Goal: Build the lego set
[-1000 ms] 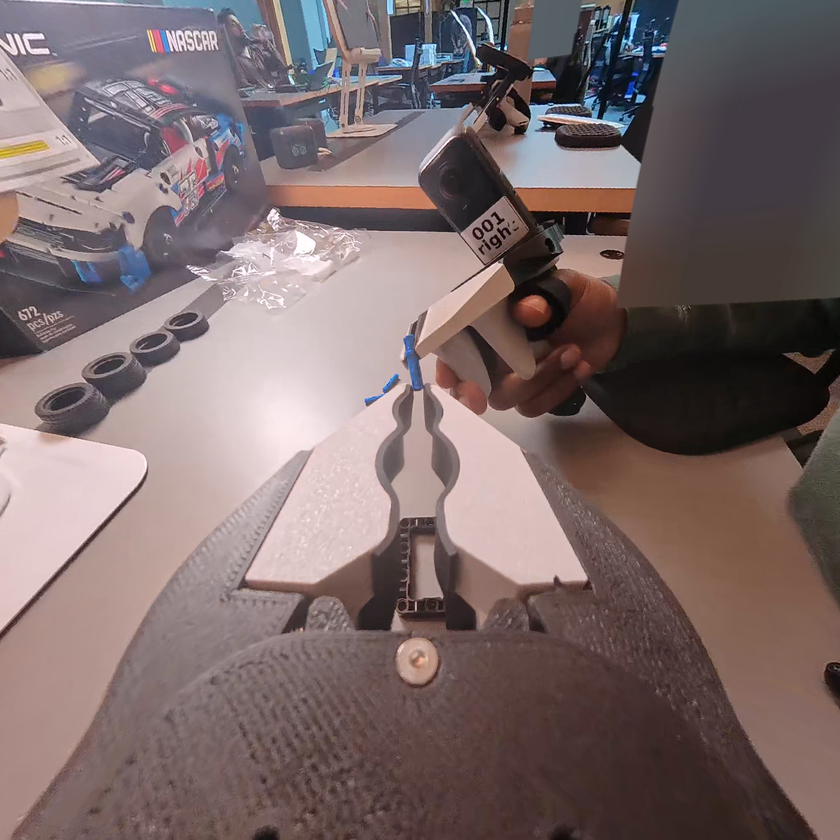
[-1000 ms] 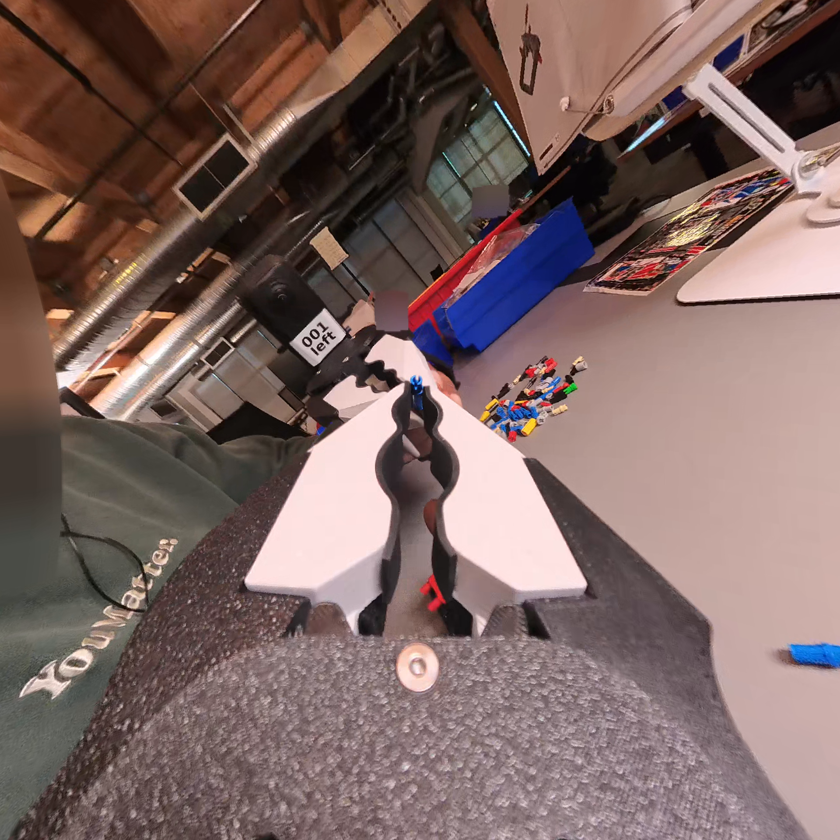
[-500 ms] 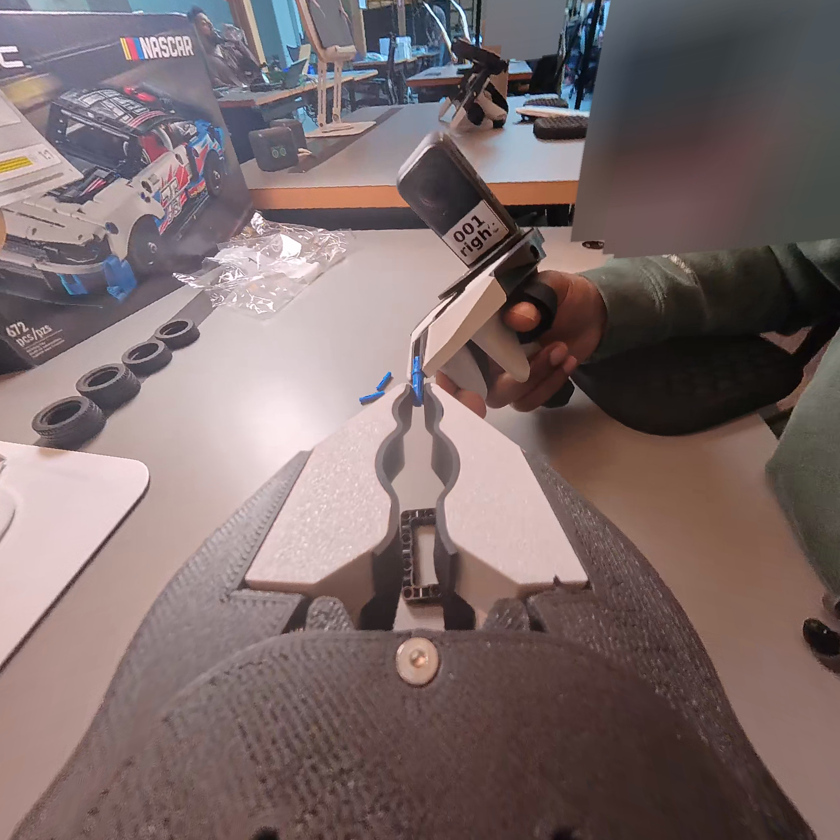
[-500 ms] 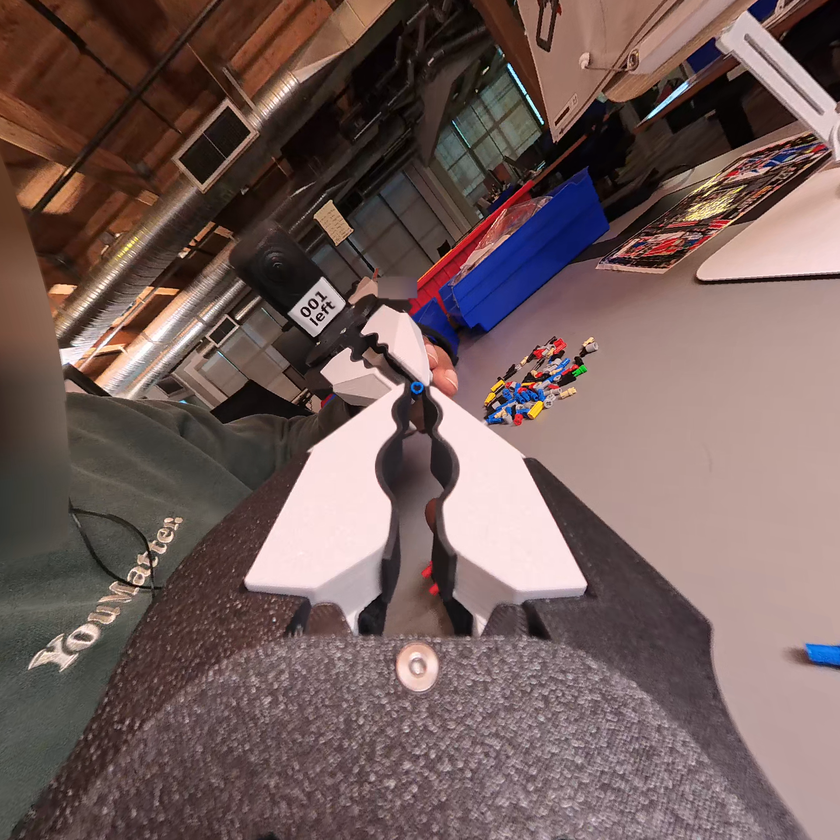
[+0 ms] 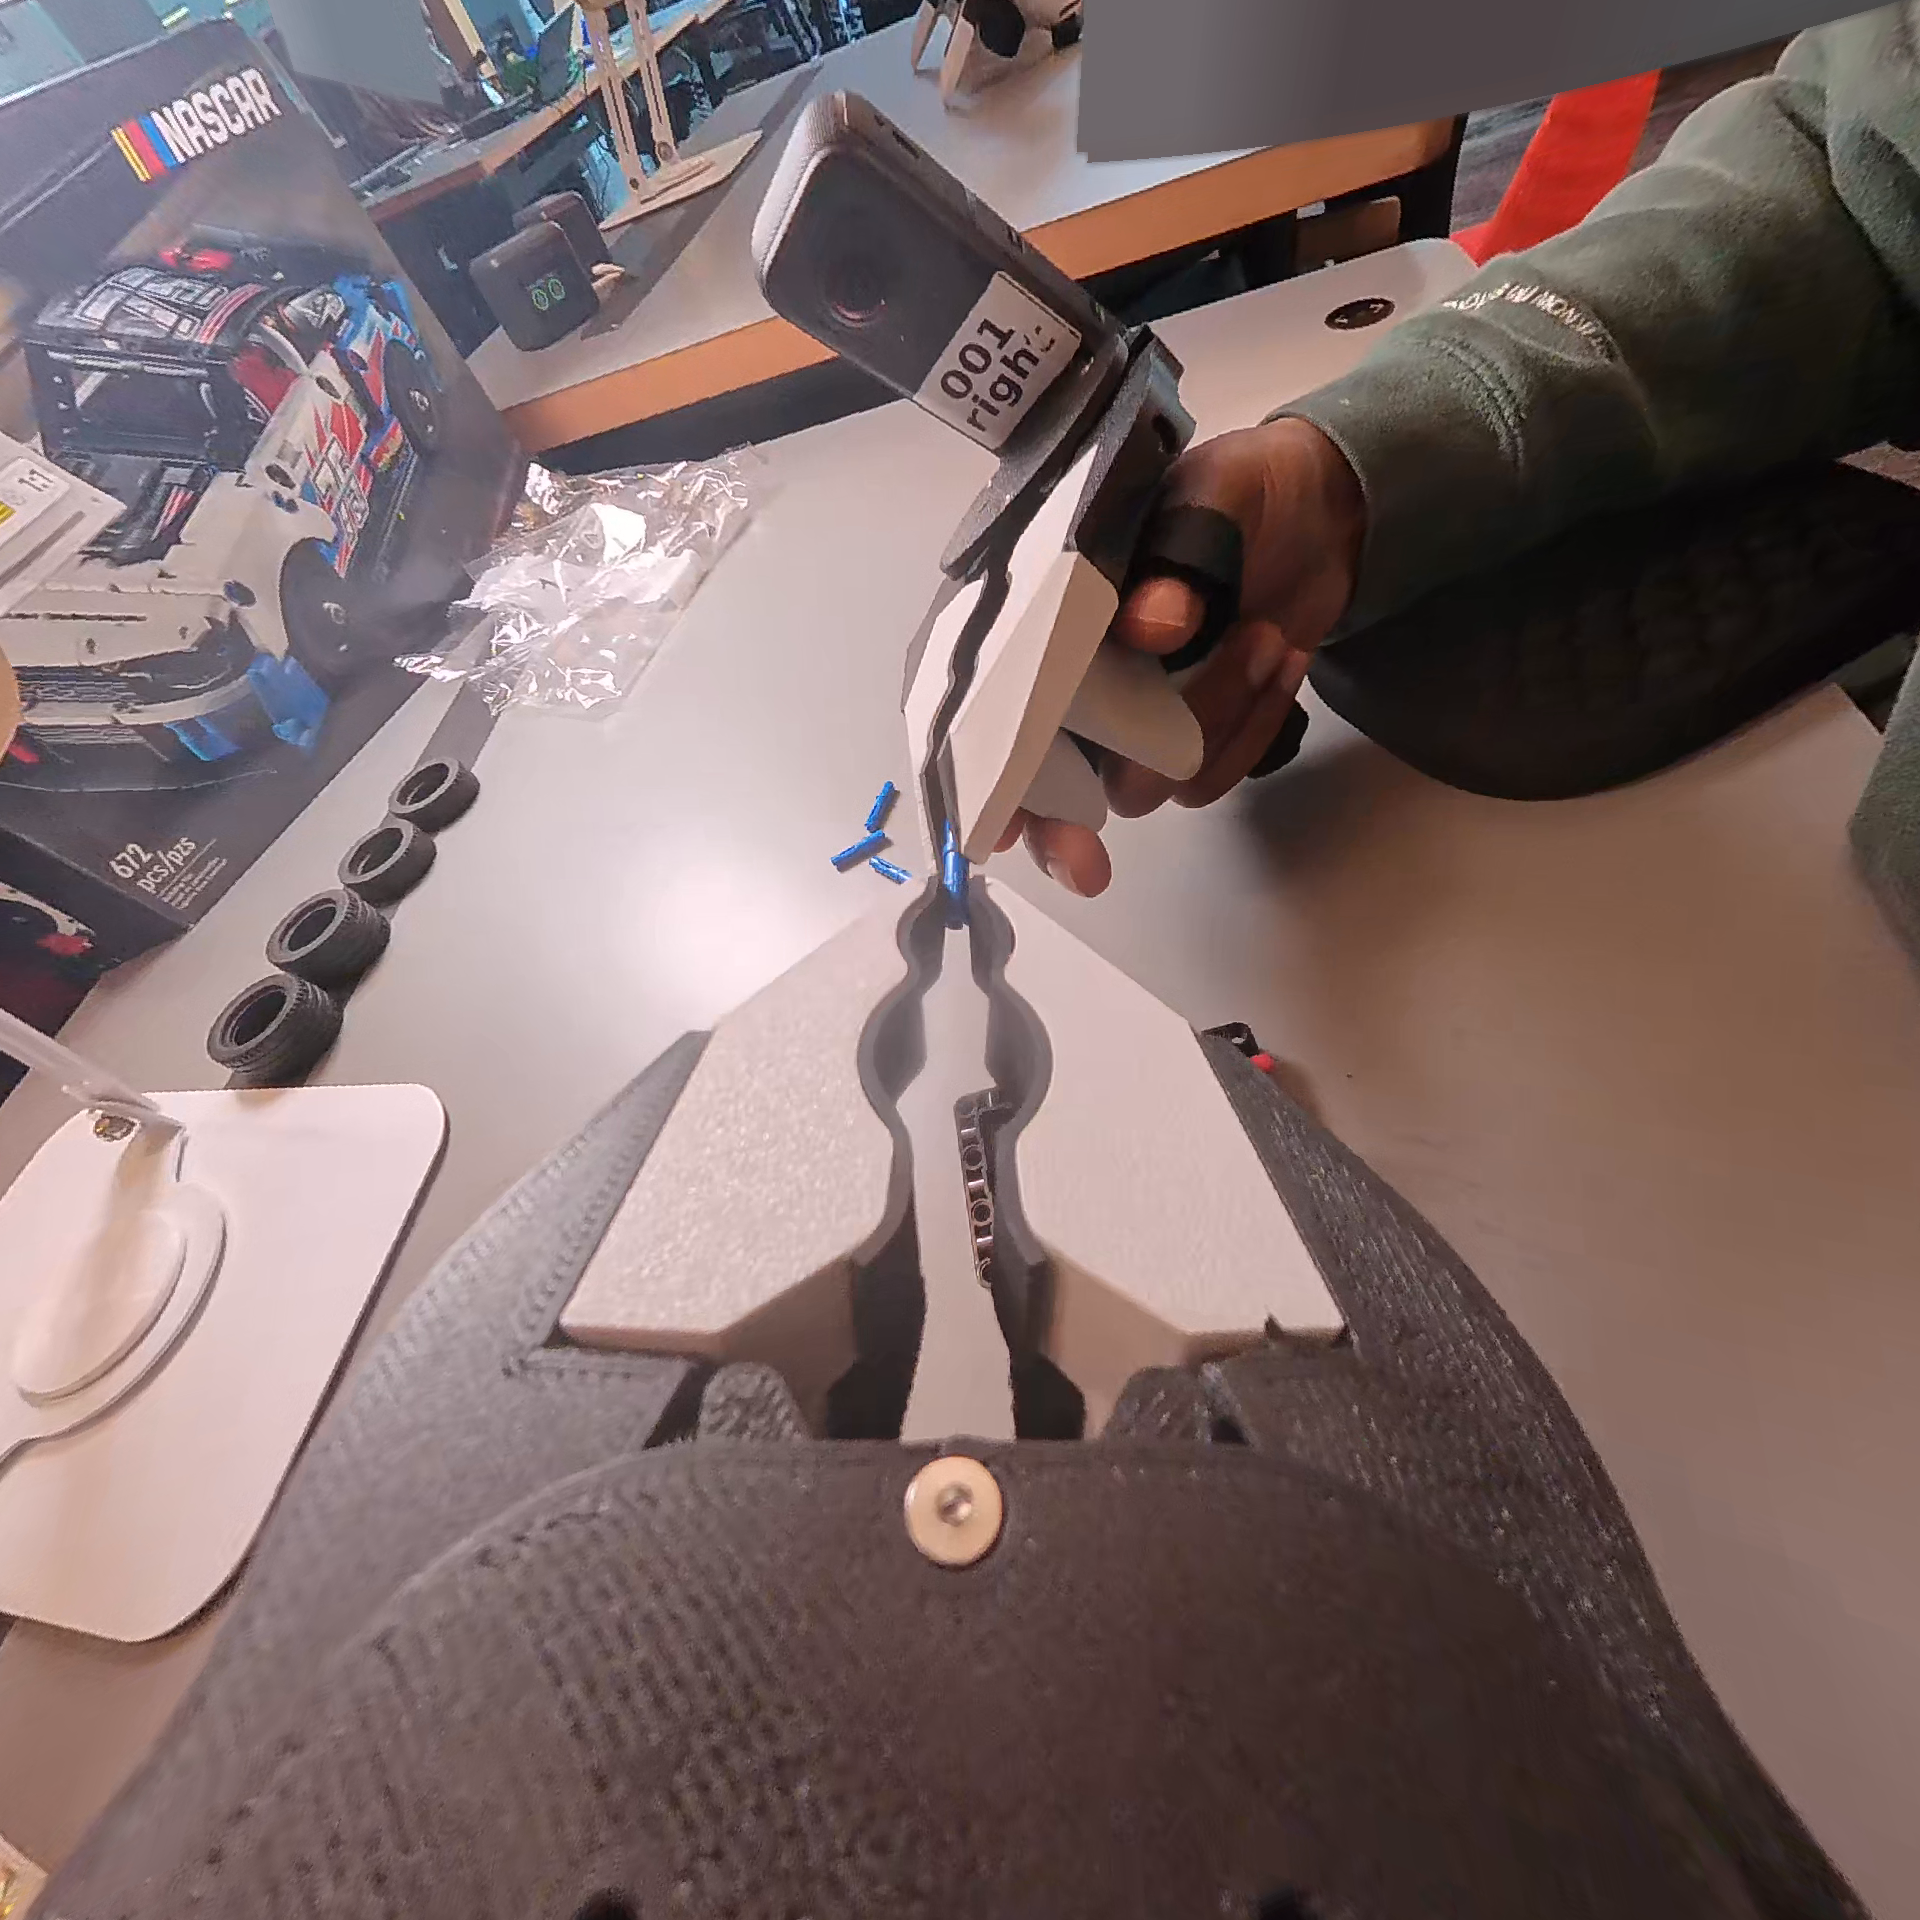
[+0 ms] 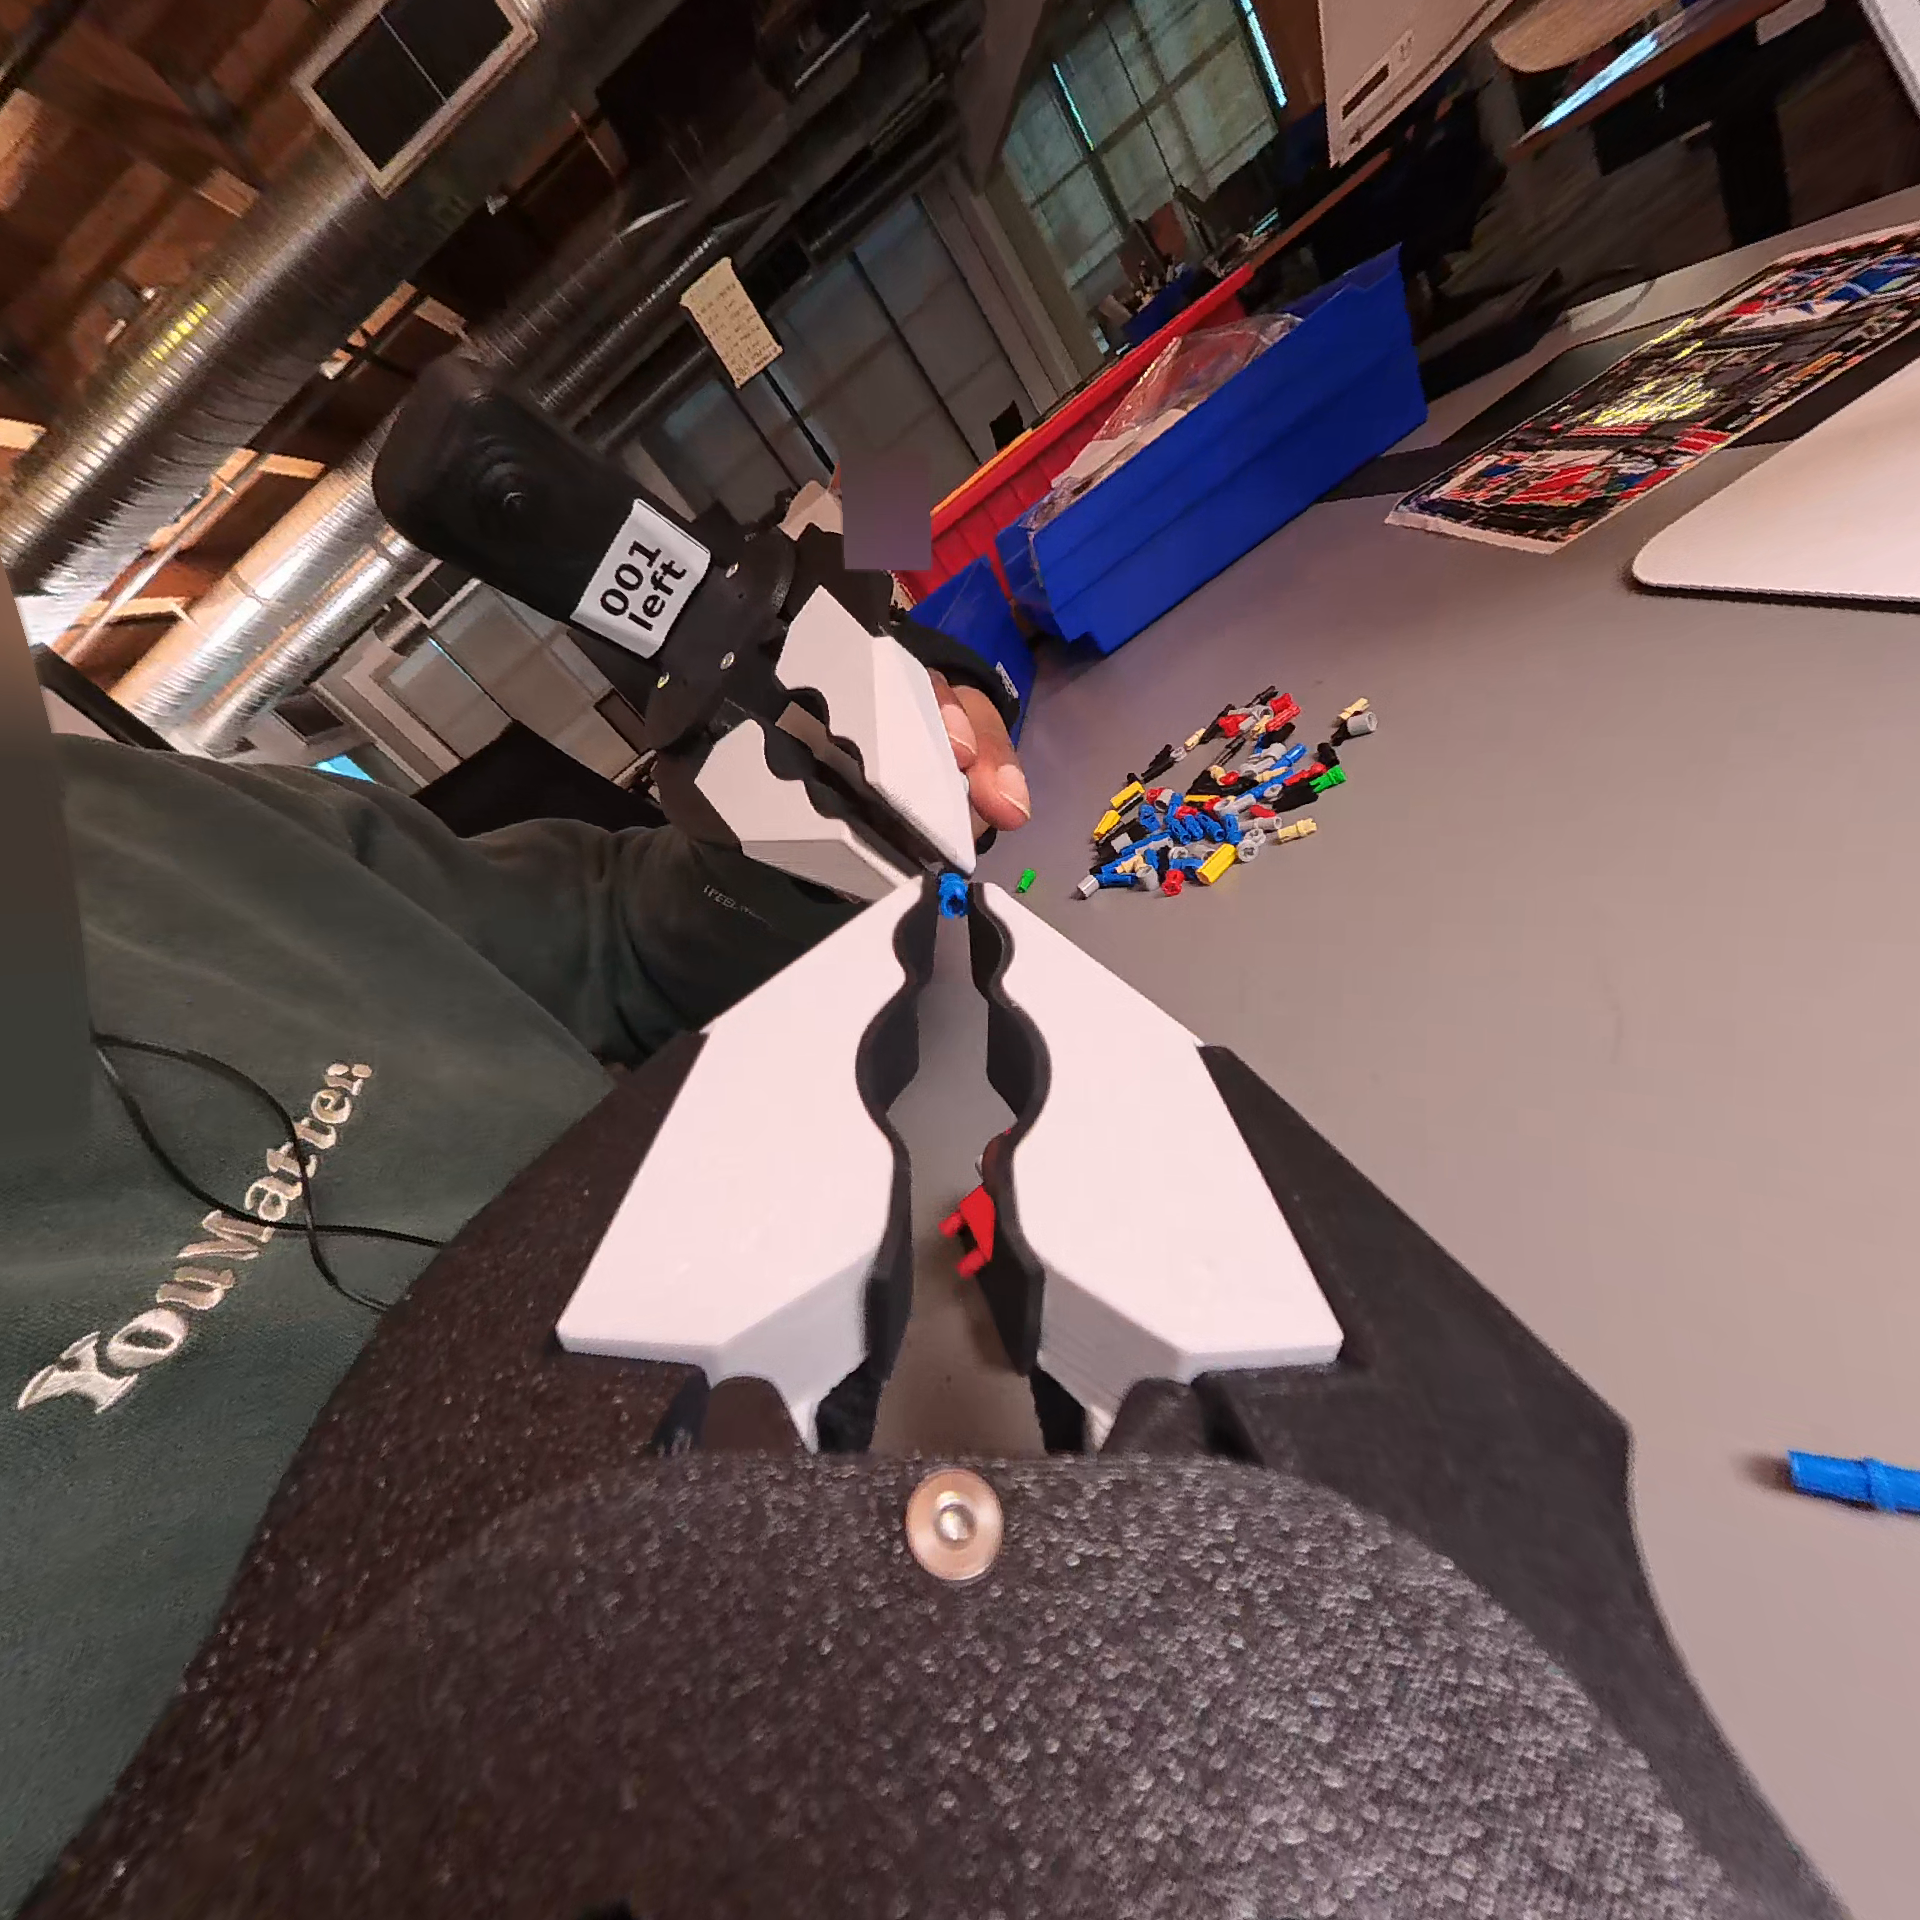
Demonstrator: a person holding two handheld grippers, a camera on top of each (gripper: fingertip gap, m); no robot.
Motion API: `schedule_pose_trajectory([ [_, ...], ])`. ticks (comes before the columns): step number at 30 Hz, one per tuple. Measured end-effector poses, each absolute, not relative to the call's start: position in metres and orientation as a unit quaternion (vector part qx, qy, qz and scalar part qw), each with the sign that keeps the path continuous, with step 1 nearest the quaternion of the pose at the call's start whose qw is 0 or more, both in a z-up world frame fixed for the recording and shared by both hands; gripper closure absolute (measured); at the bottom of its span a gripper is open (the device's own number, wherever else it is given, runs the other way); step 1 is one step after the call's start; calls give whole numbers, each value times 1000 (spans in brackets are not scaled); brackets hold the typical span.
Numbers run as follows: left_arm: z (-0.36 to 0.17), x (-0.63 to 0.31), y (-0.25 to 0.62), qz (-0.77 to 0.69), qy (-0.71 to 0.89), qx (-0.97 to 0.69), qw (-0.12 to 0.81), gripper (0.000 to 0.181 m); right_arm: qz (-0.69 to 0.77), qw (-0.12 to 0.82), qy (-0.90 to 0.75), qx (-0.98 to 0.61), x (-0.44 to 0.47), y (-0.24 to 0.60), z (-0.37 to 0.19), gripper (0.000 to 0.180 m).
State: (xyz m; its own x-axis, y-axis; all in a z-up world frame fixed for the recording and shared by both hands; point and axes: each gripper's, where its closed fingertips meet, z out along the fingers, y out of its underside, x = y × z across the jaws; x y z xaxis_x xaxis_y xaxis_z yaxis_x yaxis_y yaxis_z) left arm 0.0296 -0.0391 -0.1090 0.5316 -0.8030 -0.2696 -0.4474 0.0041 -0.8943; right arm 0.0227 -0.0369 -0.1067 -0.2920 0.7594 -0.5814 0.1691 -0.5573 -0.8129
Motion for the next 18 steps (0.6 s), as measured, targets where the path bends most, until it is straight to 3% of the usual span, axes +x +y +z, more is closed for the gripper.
schedule_pose_trajectory([
  [18, -124, 33, -49, -193, 483, -695, 496, 178, 621, 259, -516, -530, 24, -49, -122, 177],
])
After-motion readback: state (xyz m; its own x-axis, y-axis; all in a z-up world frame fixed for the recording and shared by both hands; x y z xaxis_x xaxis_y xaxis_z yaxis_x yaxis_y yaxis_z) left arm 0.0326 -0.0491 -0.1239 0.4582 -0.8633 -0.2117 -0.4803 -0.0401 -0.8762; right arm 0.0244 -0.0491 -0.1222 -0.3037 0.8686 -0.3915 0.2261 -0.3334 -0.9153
